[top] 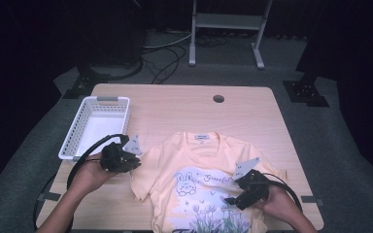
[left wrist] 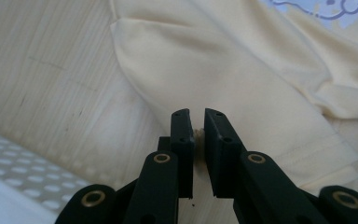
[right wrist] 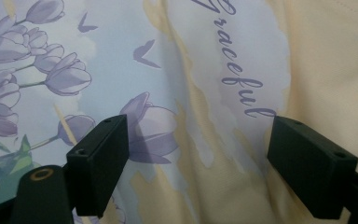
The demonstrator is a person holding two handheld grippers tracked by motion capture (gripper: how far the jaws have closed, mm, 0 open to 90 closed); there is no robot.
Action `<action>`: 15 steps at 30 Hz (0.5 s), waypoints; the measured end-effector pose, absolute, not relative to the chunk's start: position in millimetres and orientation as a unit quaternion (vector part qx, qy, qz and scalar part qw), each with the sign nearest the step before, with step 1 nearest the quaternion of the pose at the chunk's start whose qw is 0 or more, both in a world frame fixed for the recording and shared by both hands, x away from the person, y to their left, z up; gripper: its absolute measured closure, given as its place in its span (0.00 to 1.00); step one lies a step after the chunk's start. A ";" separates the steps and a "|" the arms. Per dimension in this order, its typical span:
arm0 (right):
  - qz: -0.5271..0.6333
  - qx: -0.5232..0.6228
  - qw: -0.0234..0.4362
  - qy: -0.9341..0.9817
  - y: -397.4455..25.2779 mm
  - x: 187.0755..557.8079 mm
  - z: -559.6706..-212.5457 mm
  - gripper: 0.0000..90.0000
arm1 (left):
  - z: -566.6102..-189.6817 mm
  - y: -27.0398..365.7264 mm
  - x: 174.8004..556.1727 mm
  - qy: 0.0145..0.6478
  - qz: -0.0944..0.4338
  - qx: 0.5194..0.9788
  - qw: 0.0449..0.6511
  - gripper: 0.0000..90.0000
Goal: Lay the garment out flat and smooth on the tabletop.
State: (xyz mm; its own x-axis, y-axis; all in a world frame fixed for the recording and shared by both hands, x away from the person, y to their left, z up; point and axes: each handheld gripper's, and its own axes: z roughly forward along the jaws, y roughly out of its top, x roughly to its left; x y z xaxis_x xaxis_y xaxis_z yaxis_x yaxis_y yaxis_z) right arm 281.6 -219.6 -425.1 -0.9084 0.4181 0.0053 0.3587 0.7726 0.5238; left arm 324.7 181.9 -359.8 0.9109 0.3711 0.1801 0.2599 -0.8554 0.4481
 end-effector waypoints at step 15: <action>0.262 0.207 0.053 0.941 -217.7 281.5 -425.1 0.19 | -358.5 182.0 319.6 0.202 0.113 0.938 0.257 0.67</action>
